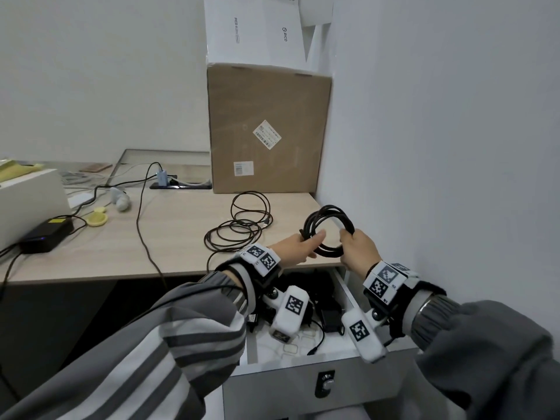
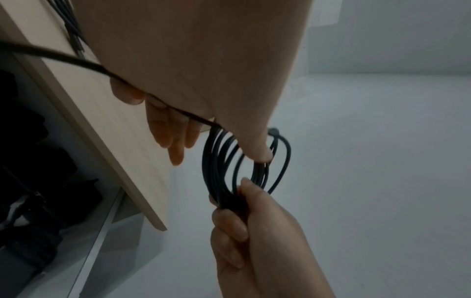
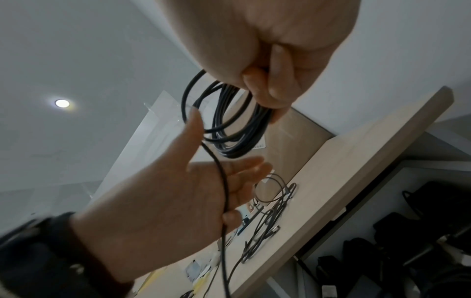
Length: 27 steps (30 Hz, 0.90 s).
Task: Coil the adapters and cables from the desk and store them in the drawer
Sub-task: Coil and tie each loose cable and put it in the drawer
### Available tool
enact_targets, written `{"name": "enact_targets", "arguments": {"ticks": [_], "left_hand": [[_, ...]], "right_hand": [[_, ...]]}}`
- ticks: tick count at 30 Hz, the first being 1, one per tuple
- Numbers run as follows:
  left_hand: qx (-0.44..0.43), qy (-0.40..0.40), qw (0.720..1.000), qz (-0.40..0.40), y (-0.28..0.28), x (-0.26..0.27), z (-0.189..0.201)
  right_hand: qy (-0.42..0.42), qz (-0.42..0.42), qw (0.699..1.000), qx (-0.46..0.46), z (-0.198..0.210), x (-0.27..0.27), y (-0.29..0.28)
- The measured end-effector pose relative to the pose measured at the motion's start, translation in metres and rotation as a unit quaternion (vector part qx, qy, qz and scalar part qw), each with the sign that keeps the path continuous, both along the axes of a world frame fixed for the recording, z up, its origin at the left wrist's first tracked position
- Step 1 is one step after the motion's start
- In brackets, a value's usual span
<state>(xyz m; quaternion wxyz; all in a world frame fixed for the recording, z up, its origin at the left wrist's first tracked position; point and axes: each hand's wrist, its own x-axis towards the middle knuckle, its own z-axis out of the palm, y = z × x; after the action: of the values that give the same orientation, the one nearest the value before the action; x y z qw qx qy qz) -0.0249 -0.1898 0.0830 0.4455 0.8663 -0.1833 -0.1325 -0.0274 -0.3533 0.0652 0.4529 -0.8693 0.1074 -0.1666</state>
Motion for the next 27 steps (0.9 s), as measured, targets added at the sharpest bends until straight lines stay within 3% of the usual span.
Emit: {"name": "enact_targets", "arguments": {"ticks": [5, 8, 10, 13, 17, 22, 24, 27], "left_hand": [[-0.197, -0.026, 0.978, 0.064, -0.003, -0.002, -0.005], [-0.285, 0.006, 0.957, 0.06, -0.001, -0.008, -0.002], [-0.316, 0.023, 0.948, 0.039, 0.001, -0.012, -0.002], [-0.282, 0.004, 0.959, 0.031, 0.003, -0.014, -0.003], [-0.173, -0.037, 0.983, 0.04, 0.004, -0.007, -0.001], [-0.117, -0.028, 0.993, -0.003, 0.009, -0.004, 0.004], [-0.125, -0.036, 0.992, -0.005, 0.013, -0.003, 0.01], [-0.201, 0.012, 0.979, 0.001, 0.021, 0.0, 0.012]], "right_hand": [[0.014, 0.078, 0.996, 0.044, 0.002, -0.023, 0.016], [0.044, 0.113, 0.984, 0.128, -0.008, -0.033, 0.023], [0.069, 0.127, 0.981, 0.133, -0.014, -0.036, 0.023], [0.084, 0.143, 0.983, 0.073, -0.016, -0.034, 0.016], [0.025, 0.133, 0.988, -0.072, -0.005, -0.031, 0.008], [-0.005, 0.185, 0.963, -0.194, 0.02, -0.033, 0.006], [-0.001, 0.194, 0.961, -0.197, 0.021, -0.03, 0.007], [-0.025, 0.189, 0.977, -0.1, 0.015, -0.029, 0.013]]}}
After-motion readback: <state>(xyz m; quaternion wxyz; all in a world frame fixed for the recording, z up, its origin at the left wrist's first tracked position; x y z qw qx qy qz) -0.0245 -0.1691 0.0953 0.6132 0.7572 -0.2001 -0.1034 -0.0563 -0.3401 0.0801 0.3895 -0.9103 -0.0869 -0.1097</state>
